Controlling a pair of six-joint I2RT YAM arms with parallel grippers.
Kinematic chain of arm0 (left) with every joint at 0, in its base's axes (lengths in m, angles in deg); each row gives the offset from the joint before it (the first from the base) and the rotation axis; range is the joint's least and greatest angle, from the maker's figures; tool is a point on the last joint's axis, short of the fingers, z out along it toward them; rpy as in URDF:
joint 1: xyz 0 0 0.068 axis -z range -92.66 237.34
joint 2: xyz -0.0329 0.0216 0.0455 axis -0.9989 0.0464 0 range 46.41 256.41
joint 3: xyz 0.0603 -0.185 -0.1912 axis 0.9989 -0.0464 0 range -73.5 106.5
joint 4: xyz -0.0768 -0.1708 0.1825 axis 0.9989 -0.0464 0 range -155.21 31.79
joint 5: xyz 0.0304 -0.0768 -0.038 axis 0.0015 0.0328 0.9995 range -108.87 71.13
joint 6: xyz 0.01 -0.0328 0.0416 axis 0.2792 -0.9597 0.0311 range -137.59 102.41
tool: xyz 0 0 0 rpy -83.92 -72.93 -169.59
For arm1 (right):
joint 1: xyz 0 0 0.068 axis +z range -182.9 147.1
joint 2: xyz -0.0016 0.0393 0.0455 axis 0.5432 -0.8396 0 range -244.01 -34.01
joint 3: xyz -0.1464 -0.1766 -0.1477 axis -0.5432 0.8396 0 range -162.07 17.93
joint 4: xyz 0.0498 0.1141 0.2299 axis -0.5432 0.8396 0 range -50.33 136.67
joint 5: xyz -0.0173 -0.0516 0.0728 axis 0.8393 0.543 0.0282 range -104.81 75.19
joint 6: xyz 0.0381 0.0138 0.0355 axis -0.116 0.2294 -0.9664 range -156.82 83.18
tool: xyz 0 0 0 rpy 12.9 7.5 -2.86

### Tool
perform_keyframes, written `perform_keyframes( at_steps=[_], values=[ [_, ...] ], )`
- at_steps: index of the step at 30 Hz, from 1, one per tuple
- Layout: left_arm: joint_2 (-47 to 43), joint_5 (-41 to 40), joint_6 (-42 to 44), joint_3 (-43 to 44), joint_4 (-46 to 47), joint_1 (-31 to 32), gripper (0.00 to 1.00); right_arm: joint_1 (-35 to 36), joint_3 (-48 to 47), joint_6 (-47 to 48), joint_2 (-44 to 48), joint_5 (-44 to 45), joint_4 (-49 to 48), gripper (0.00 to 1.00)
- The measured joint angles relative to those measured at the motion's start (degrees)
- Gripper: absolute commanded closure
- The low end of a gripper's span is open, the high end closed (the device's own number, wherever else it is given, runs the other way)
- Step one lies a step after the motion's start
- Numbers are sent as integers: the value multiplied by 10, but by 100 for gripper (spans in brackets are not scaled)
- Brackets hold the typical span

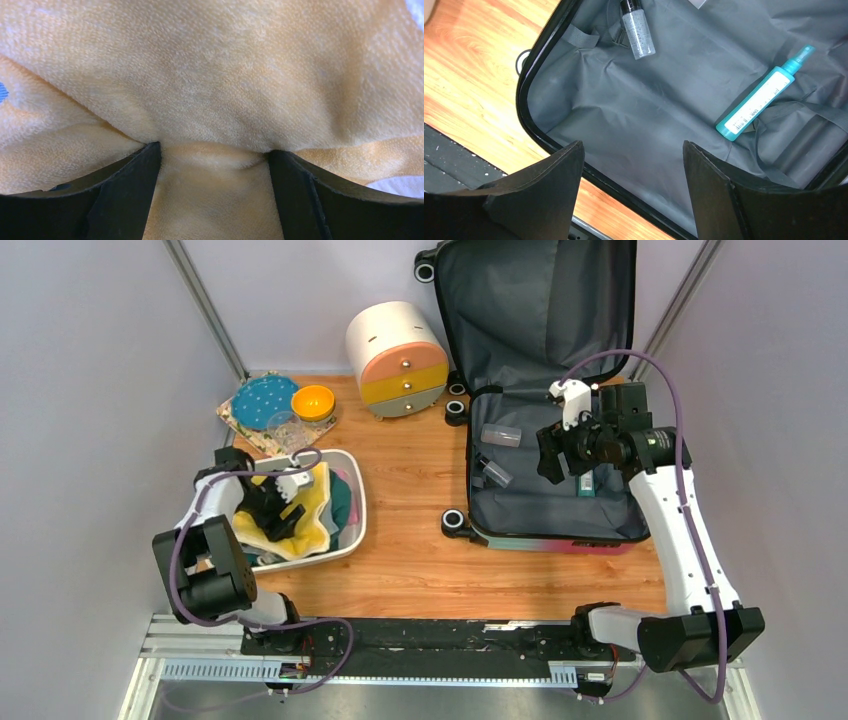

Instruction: Open, take out, and arrange the luggage

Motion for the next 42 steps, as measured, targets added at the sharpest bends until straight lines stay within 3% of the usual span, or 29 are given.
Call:
perform_keyframes(
  at_steps=[6,12,17,22,25,28,30,32,37,42],
  values=[
    [33,-22,149,36,-63,-97,12,0,0,-4,-7,-12,6,24],
    [36,-34,240,69,-129,-111,11,-4,-1,-4,-7,-12,13,24],
    [45,-8,264,202,-236,-113,11,-4,-29,-4,-18,-7,29,24],
    [50,72,224,358,-257,-109,11,-6,-52,-4,-27,-1,29,24],
    [46,117,157,391,-260,-91,14,-7,-54,-5,-35,-1,27,25],
    [36,171,10,381,-209,-57,20,-7,-54,-8,-50,-3,22,26],
    [18,200,-101,344,-113,-27,21,-7,-59,-11,-65,-6,20,26],
    [-2,210,-217,295,1,16,29,-7,-67,-13,-81,-8,18,26],
    [13,186,-498,240,243,137,41,-7,-81,-15,-101,-7,14,26],
    [45,111,-737,191,438,232,35,-7,-83,-16,-99,-2,13,26]
  ],
)
